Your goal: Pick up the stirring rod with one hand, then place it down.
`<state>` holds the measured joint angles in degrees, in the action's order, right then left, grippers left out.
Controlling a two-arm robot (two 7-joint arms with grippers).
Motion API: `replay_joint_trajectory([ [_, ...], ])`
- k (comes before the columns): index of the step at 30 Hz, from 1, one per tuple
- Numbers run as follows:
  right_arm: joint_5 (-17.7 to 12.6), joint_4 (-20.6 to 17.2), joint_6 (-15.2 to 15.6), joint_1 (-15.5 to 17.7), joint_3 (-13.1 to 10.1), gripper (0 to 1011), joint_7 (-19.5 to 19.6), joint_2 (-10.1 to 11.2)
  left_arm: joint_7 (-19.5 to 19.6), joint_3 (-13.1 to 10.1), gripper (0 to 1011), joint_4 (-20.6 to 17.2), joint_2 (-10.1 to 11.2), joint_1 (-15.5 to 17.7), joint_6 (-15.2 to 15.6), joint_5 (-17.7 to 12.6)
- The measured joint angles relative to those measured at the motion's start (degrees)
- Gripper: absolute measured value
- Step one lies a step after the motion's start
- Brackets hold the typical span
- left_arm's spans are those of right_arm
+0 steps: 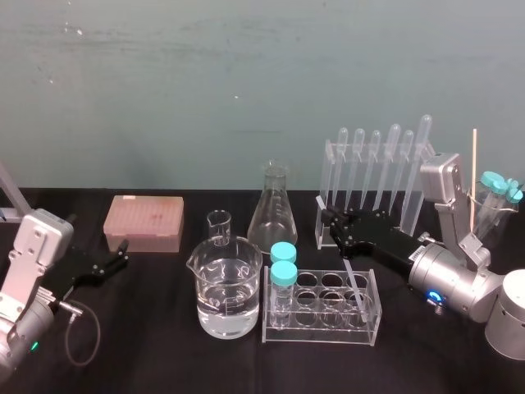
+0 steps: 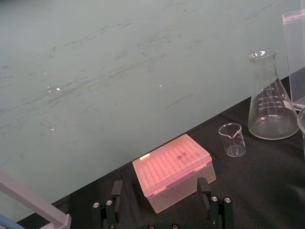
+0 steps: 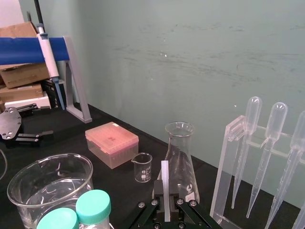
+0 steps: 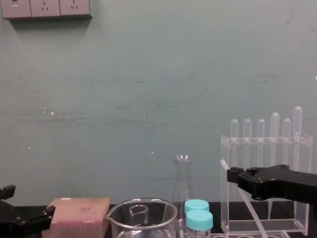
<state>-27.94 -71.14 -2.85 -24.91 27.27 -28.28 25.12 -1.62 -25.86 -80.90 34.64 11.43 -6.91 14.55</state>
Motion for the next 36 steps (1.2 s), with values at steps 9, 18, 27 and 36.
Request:
replay_joint_trajectory([
  [9,-0.2,0.0,-1.0,0.4,-0.9,56,0.0,-0.4,0.0,0.0,1000,0.0,0.0,0.0,0.0,0.0],
  [18,-2.9,-2.2,-8.5,2.4,-5.5,57,-1.5,-2.7,0.0,0.0,1000,0.0,0.0,0.0,0.0,0.0],
  [27,-3.3,-6.0,-17.6,3.7,-8.5,57,-5.1,-3.6,0.0,0.0,1000,0.0,0.0,0.0,0.0,0.0],
  [36,-1.1,-5.8,-27.3,5.9,-10.7,57,-8.1,-4.0,0.0,0.0,1000,0.0,0.0,0.0,0.0,0.0],
])
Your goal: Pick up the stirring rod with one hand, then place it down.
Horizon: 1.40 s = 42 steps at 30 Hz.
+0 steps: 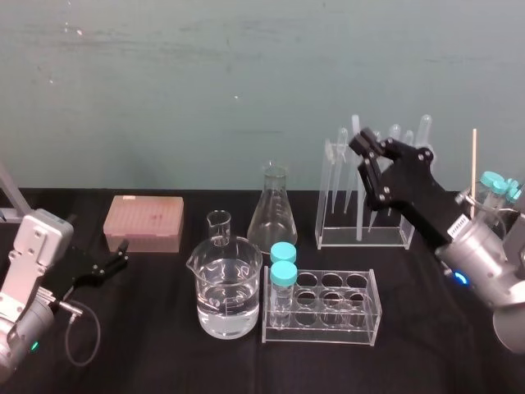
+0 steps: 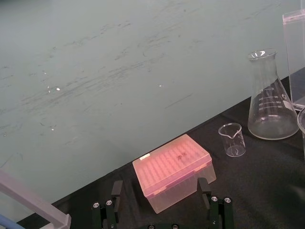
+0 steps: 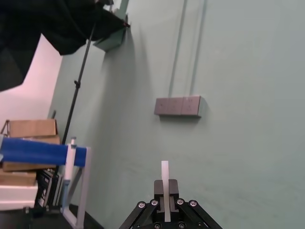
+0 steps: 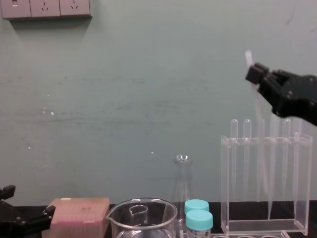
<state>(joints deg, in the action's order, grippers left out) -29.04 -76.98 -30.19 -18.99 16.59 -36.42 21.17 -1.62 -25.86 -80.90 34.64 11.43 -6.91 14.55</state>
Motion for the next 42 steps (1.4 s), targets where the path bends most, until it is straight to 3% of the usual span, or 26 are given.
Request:
replay_joint_trajectory([
  [9,1.9,1.7,0.9,1.9,-1.4,56,0.6,0.6,0.0,0.0,1000,0.0,0.0,0.0,0.0,0.0],
  [42,1.6,1.5,0.7,1.6,-1.1,56,0.6,0.5,0.0,0.0,1000,0.0,0.0,0.0,0.0,0.0],
])
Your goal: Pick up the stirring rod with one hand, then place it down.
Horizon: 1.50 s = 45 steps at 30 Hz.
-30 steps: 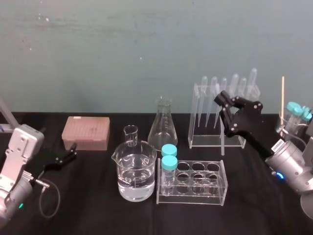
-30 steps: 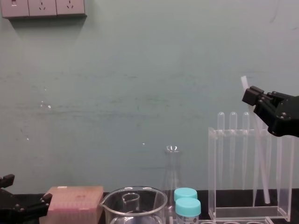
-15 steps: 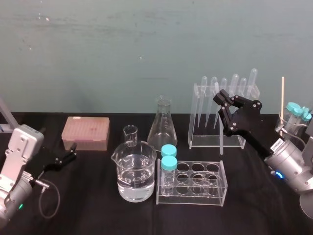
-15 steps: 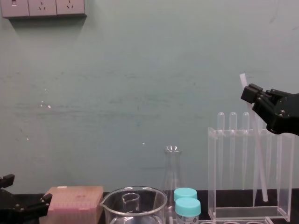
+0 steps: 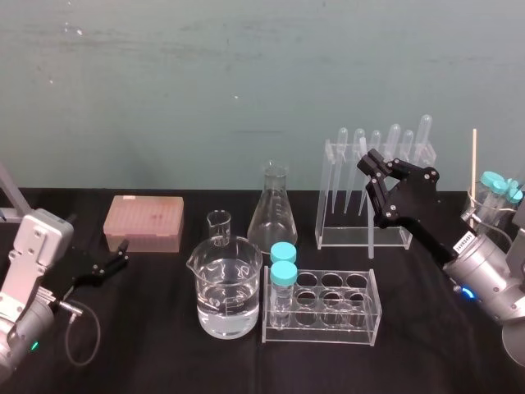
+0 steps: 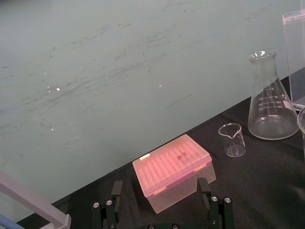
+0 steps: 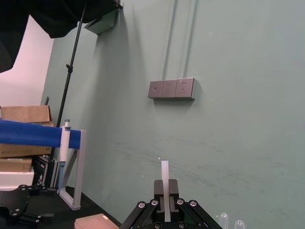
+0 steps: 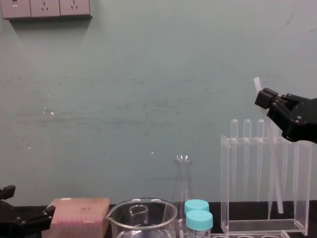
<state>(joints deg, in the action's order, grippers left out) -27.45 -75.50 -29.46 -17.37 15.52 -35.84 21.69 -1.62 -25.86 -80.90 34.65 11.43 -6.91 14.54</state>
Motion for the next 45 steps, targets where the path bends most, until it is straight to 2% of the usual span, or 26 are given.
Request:
replay_joint_trajectory([
  [45,0.0,0.0,0.0,0.0,0.0,56,0.0,0.0,0.0,0.0,1000,0.0,0.0,0.0,0.0,0.0],
])
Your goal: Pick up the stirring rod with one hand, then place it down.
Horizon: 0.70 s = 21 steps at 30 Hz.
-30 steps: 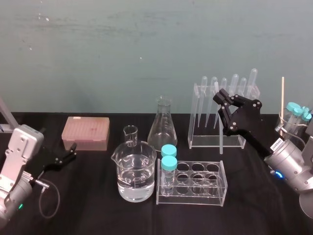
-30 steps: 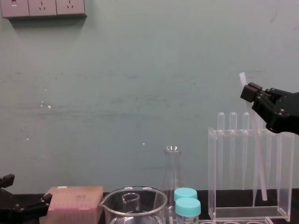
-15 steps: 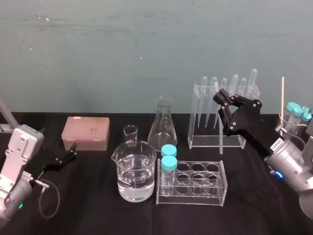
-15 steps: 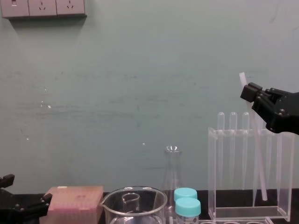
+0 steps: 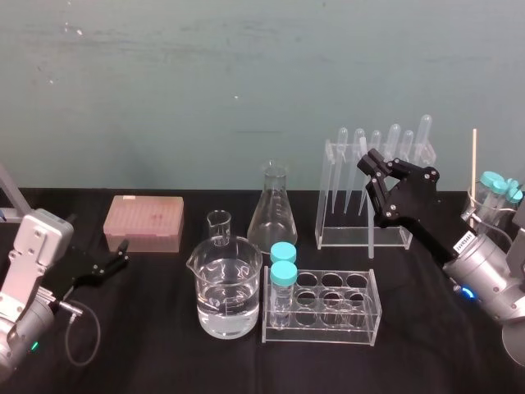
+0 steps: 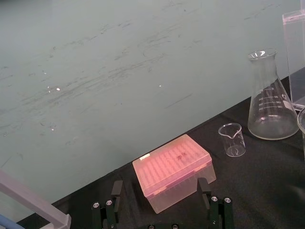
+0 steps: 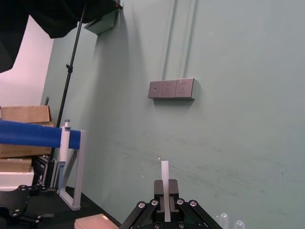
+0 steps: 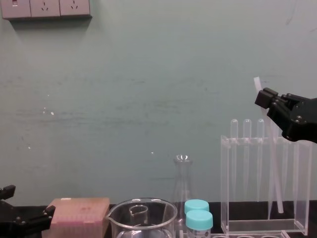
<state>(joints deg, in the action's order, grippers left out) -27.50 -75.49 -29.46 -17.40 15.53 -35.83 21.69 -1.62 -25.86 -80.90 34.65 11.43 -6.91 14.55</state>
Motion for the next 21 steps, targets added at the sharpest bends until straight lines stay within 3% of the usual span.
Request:
replay_joint_trajectory([
  [21,0.0,0.0,0.0,0.0,0.0,56,0.0,0.0,0.0,0.0,1000,0.0,0.0,0.0,0.0,0.0],
])
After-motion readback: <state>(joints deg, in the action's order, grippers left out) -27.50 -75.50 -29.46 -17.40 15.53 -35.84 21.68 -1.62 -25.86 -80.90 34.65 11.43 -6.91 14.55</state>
